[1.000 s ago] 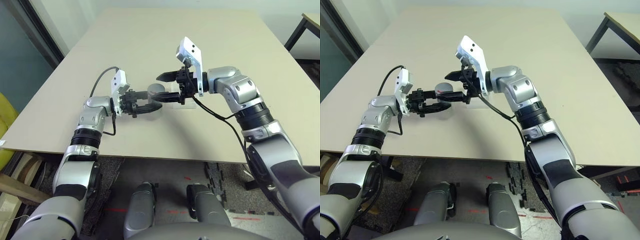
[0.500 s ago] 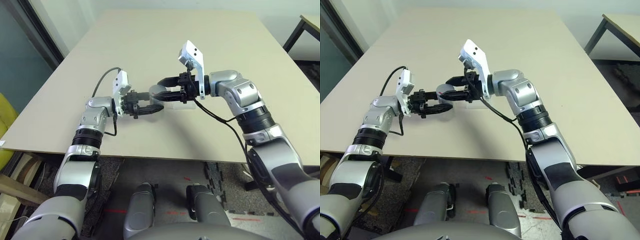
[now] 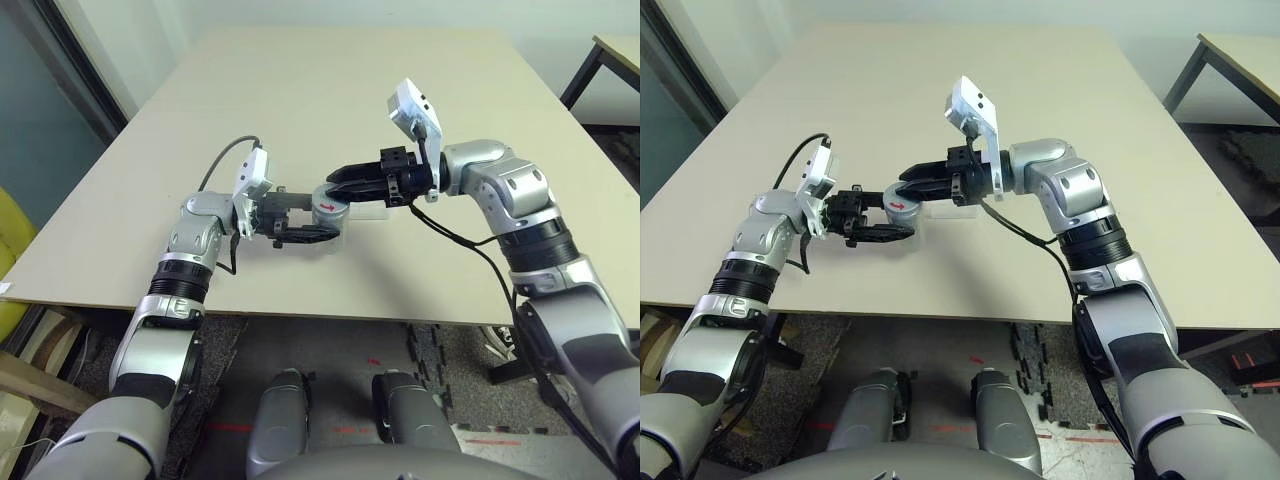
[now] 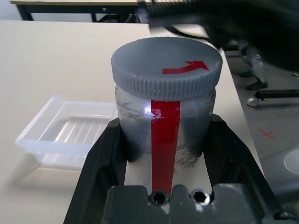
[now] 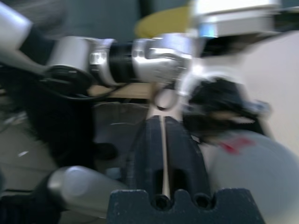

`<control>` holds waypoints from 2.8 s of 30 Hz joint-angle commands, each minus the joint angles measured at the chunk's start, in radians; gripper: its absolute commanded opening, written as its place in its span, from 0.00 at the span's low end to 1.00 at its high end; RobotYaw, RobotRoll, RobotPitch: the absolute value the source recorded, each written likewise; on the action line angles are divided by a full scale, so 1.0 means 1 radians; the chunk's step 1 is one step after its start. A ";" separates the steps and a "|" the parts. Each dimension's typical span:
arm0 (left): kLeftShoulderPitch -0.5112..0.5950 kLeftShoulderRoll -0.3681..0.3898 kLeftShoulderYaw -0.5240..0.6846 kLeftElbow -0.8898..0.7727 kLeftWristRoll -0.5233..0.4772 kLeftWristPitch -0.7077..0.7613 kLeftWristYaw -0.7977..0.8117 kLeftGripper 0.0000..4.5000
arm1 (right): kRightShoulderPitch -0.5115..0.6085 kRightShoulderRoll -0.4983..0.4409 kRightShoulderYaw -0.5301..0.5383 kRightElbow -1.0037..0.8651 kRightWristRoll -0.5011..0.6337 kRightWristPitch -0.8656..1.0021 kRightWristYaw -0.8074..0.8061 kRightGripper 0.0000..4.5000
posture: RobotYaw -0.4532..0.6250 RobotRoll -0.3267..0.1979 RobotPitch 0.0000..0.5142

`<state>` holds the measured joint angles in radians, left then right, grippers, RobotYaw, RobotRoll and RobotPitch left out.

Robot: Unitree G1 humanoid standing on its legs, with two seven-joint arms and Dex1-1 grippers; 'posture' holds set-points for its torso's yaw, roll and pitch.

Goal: Pour the medicine from the bottle into the box.

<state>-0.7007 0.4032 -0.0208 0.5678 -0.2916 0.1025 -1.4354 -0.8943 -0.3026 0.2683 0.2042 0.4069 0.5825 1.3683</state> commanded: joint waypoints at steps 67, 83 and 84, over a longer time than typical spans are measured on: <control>0.019 0.013 -0.024 -0.072 -0.032 0.056 0.002 0.55 | -0.026 -0.009 -0.082 0.208 -0.116 -0.170 -0.194 1.00 | 0.39 0.62 0.13; 0.014 0.017 -0.020 -0.044 -0.028 0.044 0.005 0.55 | 0.073 -0.276 -0.208 0.127 -0.050 -0.080 -0.158 1.00 | 0.37 0.62 0.13; 0.013 0.015 -0.021 -0.042 -0.027 0.042 0.005 0.55 | 0.074 -0.283 -0.214 0.119 -0.045 -0.072 -0.161 1.00 | 0.37 0.62 0.13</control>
<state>-0.6893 0.4152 -0.0307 0.5200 -0.3160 0.1548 -1.4216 -0.8242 -0.5773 0.0688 0.3505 0.3445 0.4978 1.2089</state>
